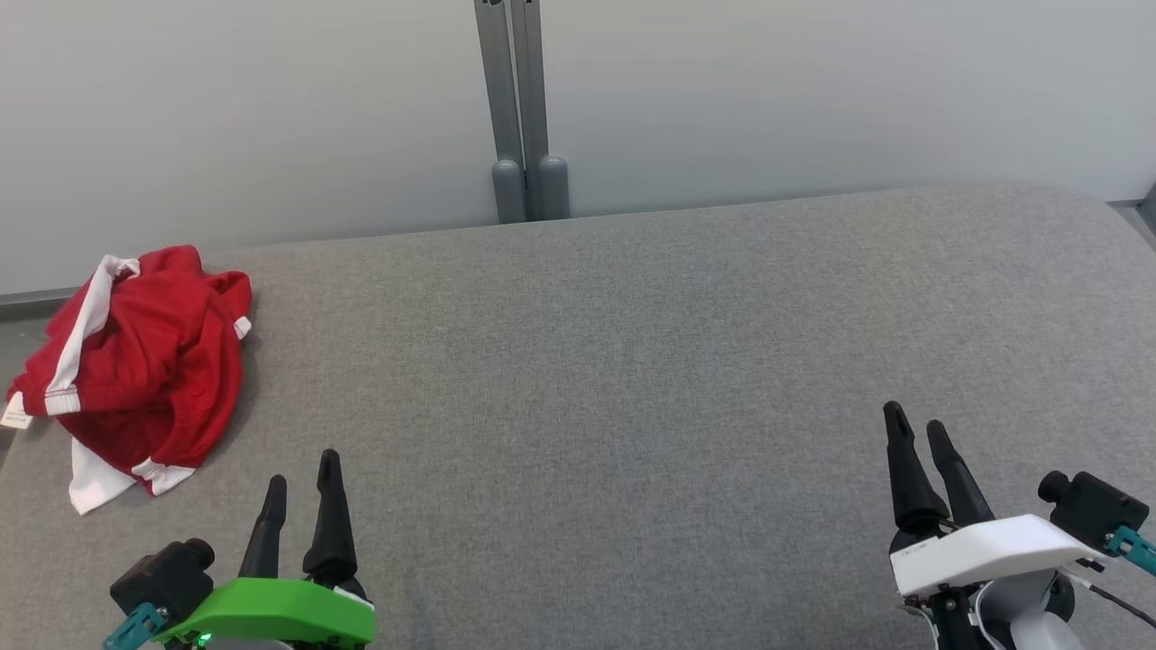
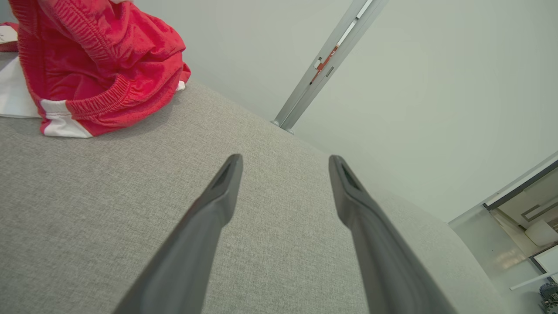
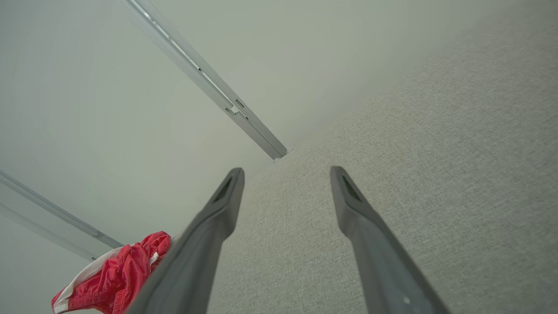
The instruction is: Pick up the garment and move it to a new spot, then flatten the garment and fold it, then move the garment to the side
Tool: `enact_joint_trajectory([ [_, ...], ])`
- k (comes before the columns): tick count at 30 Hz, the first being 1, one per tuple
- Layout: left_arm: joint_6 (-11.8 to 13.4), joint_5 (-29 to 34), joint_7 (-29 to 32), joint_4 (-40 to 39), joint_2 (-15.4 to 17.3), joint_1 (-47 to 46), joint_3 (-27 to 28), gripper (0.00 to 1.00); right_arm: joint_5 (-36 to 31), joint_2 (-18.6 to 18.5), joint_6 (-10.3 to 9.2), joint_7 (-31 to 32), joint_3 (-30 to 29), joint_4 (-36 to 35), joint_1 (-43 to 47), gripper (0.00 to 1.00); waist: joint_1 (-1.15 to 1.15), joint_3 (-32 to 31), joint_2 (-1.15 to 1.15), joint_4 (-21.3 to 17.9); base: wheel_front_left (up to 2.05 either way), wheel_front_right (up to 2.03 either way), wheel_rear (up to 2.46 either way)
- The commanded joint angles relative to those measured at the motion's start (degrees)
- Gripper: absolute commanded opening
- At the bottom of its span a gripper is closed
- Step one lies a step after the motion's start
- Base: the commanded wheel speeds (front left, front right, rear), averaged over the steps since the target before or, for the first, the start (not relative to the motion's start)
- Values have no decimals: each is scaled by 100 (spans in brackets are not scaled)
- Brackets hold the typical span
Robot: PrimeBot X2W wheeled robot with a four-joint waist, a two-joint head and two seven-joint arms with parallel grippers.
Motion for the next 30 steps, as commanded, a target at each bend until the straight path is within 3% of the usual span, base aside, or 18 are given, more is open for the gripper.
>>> enact_joint_trajectory([
  [1, 24, 179, -51, -44, 47, 8, -12, 100, -226, -34, 3, -65, 28, -101, 23, 100, 0, -5, 0, -1, 0, 0, 0],
  [30, 109, 1811, -459, 349, 64, 176, -147, 100, -2413, -49, 4, -474, 192, 3, 122, 100, 0, -109, 0, 1, 0, 0, 0],
])
